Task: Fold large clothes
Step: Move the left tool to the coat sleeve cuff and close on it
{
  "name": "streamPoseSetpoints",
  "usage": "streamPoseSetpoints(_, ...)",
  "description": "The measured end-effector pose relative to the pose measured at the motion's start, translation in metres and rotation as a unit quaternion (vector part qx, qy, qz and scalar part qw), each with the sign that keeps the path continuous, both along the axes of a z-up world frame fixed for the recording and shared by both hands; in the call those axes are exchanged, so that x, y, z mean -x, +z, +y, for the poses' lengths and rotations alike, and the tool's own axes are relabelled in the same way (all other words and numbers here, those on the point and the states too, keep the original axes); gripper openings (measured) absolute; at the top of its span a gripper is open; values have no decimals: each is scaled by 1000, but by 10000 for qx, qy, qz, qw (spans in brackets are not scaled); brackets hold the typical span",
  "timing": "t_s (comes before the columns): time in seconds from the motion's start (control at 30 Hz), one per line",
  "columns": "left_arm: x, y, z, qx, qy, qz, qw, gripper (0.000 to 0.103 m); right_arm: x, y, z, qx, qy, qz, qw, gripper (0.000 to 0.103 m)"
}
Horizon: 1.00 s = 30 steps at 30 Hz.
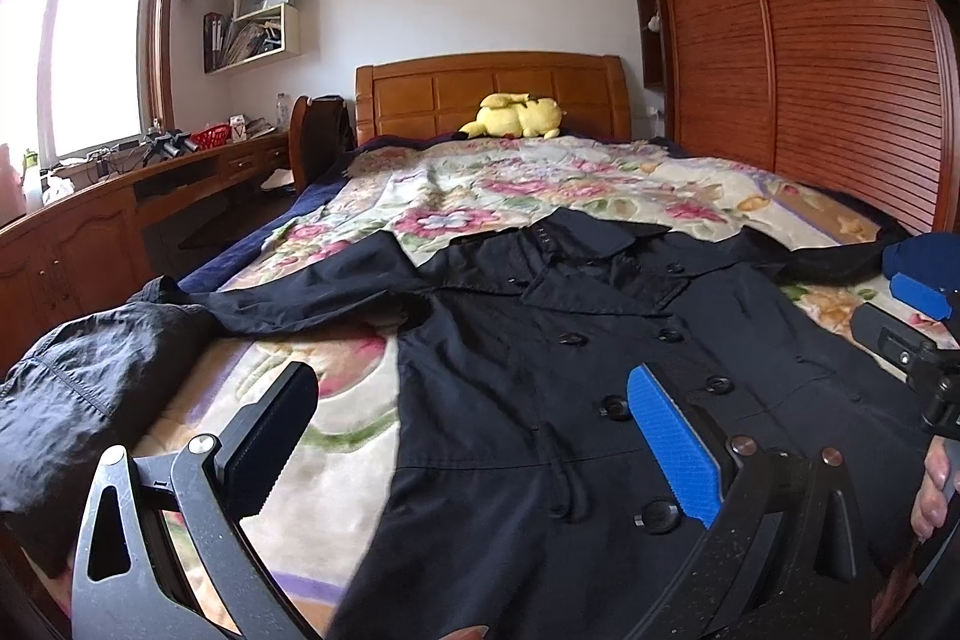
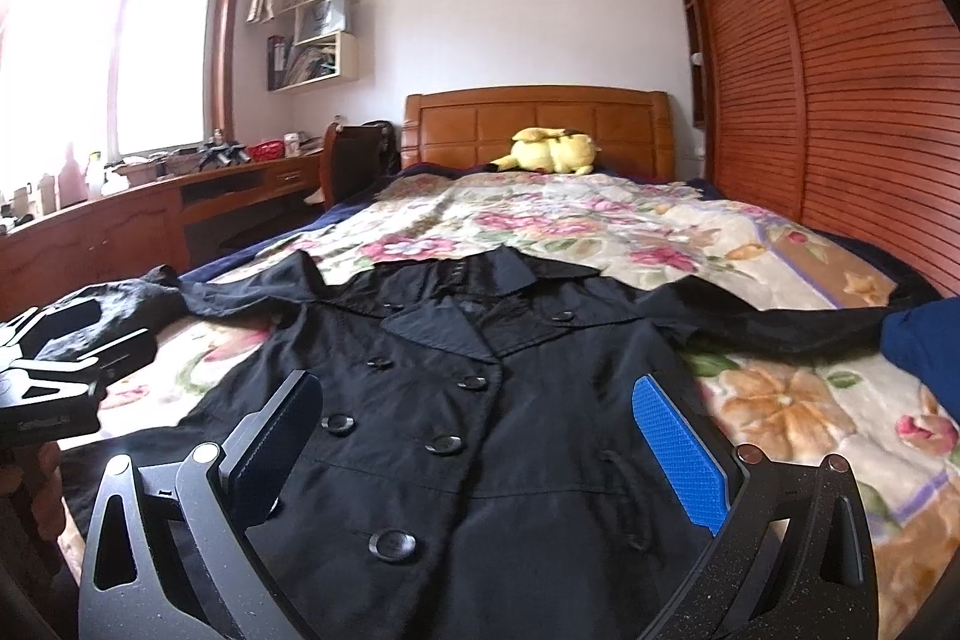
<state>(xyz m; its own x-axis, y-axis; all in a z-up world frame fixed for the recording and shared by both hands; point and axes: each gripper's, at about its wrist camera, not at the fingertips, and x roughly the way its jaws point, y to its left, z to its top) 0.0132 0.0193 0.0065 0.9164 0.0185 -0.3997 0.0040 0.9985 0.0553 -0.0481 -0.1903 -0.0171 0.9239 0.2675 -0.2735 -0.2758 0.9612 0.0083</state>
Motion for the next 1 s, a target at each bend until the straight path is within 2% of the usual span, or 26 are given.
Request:
streamPoseSetpoints(0.23,-23,-11,27,181,40,405,9990,103,-18,4,25,119,391,135,9991,103)
streamPoseSetpoints(0.37,-28,-16,43,115,121,554,9983,103,-27,13,38,128,542,161,9983,103)
streamPoseSetpoints(0.5,-34,-16,63,204,138,690,9973,103,-34,19,46,109,699,187,9973,103)
streamPoseSetpoints(0.67,-47,-14,88,3,320,807,9962,103,-52,27,60,173,869,230,9958,103)
streamPoseSetpoints(1.0,-94,-24,136,78,473,1187,9918,103,-94,19,81,371,1147,418,9918,103)
